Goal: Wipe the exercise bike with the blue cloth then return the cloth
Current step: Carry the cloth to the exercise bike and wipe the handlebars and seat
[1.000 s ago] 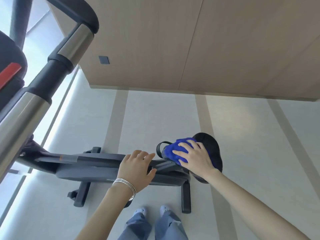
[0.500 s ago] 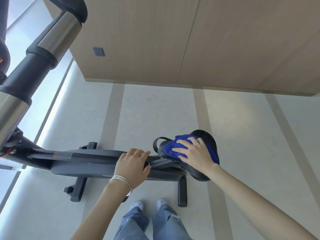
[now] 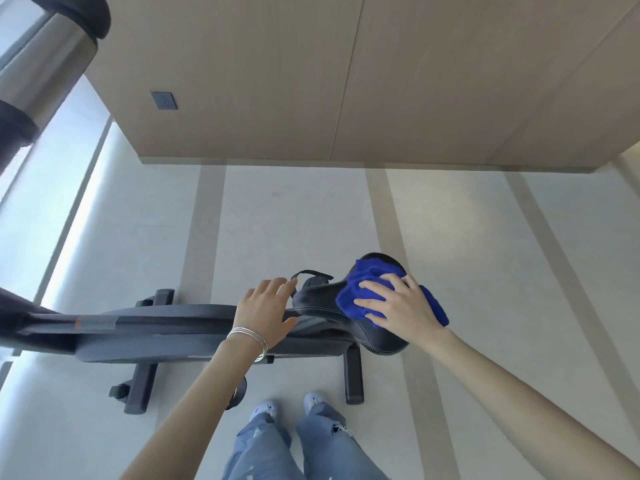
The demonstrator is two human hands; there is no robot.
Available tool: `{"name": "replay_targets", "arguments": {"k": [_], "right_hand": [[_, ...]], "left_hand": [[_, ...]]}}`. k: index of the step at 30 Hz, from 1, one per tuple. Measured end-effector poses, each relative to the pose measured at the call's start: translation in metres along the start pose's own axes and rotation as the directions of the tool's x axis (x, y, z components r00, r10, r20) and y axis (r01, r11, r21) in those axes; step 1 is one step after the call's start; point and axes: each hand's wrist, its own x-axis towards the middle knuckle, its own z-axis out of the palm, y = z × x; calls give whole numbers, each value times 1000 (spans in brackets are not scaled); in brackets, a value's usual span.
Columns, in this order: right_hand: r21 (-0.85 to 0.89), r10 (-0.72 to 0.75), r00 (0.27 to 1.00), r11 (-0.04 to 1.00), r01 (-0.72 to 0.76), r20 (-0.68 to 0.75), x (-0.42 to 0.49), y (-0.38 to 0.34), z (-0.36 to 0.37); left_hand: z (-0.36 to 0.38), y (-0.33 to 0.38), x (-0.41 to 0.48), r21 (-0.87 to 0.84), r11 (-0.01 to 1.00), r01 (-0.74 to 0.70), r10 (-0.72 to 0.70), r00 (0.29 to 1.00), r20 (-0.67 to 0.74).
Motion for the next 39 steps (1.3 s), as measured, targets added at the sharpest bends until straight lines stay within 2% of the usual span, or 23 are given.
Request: {"name": "replay_targets", "arguments": {"k": [2,5,7,9,12,14,16,21,23,25,27,30,32,37,39], "right_hand": [[42,174,985,984,-174,1,-2,20,1],[122,465,884,876,-466,40,20,29,4],[108,517,856,849,-517,31,33,21,10],[40,456,889,890,-454,-40,33,10,13],[21,228,967,974,-228,-114,13,1,14],[47,124,984,992,-118,-132,5,8,14],[94,128,985,989,-117,-116,11,17,17],[109,364,930,928,-356,-57,47,12,17],[90,370,926,927,-364,-71,45,5,14],[103,253,962,965,-242,-106,26,-2,13],[98,39,989,995,-26,-140,2,-6,9],[115,-177,976,975,192,-128,-2,9,8],[144,-210,975,965,219,-76,14,14,10],[191,-87,996,977,90,-23,39,-15,11],[173,-125,992,976,129,-35,33,-11,9]], "left_hand": [[12,0,9,-11,1000,14,-14,1000,26],[26,1,19,-31,999,41,-38,997,73],[34,4,23,-45,997,58,-54,995,88],[40,7,26,-62,996,63,-57,994,91],[44,12,33,-112,991,66,-59,996,61],[45,16,36,-143,988,58,-50,997,56],[47,19,39,-166,984,65,-54,996,68],[37,24,51,-53,996,74,-62,980,188],[35,26,54,-27,996,82,-75,973,216],[37,27,53,-30,994,105,-96,973,209],[39,28,51,-54,990,133,-121,974,190],[39,28,50,-85,984,157,-139,973,186],[39,29,50,-103,979,175,-154,971,185],[41,30,46,-152,967,202,-178,971,159],[39,31,45,-143,968,204,-181,970,160]]}}
